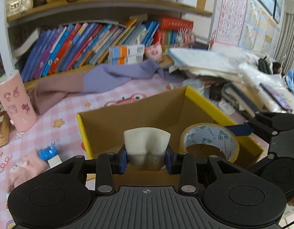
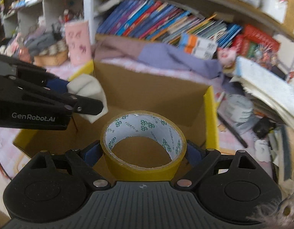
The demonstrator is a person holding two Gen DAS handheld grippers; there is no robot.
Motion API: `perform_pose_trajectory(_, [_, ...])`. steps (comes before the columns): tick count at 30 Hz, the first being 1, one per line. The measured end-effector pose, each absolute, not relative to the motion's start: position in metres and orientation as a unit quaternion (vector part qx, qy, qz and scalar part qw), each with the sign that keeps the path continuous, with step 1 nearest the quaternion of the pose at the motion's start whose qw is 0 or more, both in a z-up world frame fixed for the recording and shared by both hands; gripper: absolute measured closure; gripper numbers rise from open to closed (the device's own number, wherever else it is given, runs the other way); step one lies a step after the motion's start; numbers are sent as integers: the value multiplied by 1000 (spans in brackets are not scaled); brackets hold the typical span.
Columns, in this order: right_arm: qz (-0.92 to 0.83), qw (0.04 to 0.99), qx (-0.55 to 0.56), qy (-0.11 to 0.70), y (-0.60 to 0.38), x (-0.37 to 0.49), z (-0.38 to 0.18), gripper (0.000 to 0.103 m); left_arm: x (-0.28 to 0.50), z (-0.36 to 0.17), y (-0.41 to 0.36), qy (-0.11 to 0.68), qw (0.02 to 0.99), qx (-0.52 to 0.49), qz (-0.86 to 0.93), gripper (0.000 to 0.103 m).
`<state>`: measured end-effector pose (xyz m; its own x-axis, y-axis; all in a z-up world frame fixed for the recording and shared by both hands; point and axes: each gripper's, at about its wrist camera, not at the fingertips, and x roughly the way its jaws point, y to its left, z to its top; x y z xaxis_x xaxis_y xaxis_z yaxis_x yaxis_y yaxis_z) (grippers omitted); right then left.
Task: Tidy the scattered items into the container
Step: 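Lower the tape roll and eraser into the box and open both tools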
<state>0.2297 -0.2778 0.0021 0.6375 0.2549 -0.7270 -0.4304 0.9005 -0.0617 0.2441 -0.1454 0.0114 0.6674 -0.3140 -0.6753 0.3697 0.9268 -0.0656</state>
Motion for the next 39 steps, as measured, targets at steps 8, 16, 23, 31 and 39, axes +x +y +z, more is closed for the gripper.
perform_pose_trajectory(8, [214,876,-128,413,-276,250,-14,13,260,-9,-160,402,894,63,-186,66])
perform_pose_trajectory(16, [218,867,-142,424,-273,251,-16,13,260,-13,-167,407,892,78,-178,65])
perform_pose_trajectory(23, [206,876,-139,413,-276,249,-13,6,250,0,-167,386,906,81,-152,30])
perform_pose_trajectory(31, [179,910,-92,364,-290,230,14,5,219,33,-152,322,935,50,-141,24])
perform_pose_trajectory(39, [154,936,-71,309,-285,188,38,5,181,53,-132,288,947,20,-139,23])
